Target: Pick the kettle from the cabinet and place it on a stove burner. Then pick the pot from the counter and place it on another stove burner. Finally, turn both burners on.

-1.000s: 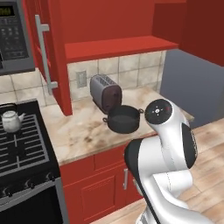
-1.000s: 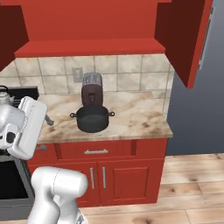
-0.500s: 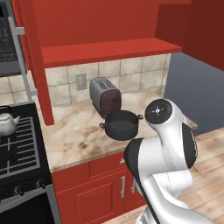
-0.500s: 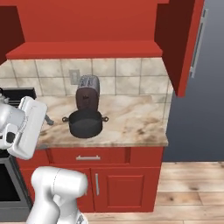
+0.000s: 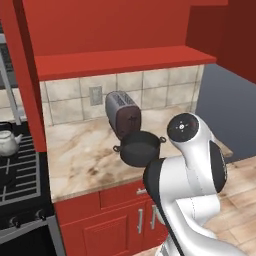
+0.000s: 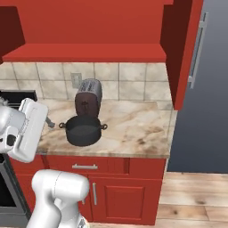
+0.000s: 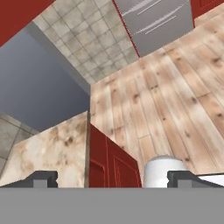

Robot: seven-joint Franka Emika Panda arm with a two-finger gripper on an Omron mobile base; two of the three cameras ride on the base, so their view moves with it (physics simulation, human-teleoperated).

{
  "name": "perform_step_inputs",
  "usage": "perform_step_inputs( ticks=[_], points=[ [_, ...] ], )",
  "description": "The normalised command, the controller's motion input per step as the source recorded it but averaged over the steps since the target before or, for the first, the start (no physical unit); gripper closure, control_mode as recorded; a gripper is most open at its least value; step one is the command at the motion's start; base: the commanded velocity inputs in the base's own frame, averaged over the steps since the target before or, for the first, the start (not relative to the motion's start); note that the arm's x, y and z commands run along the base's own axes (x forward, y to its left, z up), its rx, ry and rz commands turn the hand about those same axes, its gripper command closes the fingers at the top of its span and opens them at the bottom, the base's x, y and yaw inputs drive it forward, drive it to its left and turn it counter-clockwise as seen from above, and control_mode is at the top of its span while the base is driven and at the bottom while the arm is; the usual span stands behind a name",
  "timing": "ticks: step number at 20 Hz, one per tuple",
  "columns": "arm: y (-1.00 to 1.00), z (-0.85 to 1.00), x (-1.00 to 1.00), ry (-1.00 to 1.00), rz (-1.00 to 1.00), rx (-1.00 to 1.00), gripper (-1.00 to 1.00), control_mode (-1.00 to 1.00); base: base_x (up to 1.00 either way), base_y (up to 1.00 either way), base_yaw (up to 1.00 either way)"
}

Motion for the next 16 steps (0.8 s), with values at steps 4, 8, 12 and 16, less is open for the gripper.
perform_step_inputs(
  ticks=[4, 8, 12, 16],
  points=[
    [0.00, 0.00, 0.00, 0.00, 0.00, 0.00, -1.00, 1.00, 0.52, 0.00, 0.14],
    [0.00, 0.00, 0.00, 0.00, 0.00, 0.00, -1.00, 1.00, 0.52, 0.00, 0.14],
    [0.00, 0.00, 0.00, 0.00, 0.00, 0.00, -1.00, 1.00, 0.49, 0.00, 0.13],
    [-0.03, -0.01, 0.00, 0.00, 0.02, 0.00, -1.00, -1.00, 0.22, -0.01, 0.09]
  ],
)
